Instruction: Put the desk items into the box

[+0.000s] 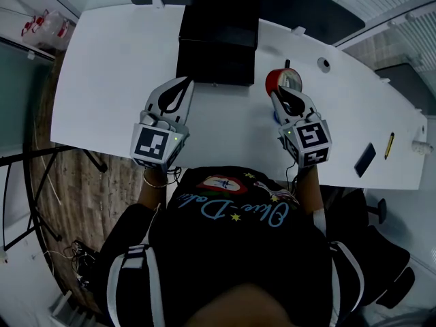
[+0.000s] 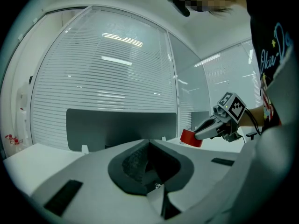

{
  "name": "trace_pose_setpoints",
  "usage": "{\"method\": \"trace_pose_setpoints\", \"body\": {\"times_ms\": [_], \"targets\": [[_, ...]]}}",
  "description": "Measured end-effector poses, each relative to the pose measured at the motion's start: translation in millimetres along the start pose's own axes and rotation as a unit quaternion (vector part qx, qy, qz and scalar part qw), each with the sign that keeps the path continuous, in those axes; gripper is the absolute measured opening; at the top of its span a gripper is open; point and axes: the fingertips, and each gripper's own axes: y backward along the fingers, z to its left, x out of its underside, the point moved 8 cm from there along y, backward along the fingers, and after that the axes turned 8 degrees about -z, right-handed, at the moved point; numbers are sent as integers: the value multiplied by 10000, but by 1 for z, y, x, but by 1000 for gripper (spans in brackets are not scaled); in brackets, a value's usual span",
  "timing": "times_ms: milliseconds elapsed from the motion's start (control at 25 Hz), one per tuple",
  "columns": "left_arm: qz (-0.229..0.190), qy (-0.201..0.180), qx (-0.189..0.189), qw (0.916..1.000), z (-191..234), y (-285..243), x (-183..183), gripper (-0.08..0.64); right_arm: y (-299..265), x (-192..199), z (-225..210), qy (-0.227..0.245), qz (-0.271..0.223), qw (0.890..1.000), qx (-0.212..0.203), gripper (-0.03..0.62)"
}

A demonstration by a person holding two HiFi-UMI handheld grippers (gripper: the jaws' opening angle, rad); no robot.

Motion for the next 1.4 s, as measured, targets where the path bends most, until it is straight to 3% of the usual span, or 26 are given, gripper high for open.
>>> {"method": "trace_pose_setpoints", "body": {"times_ms": [520,920,1080,1400], "targets": [[-44,76,61,9999,28,10,1,0,-24,-11,20,-13,68,10000,-24,51],[56,138,110,9998,47,16,6,0,-38,-17,31,309,355,9988,-126,51],[50,154,156,9997,56,18,8,0,-47,-20,39,56,230,9997,-60,51],[53,153,181,9997,74,23,11,0,-65,-26,52,21,227,9997,-66,51]]}}
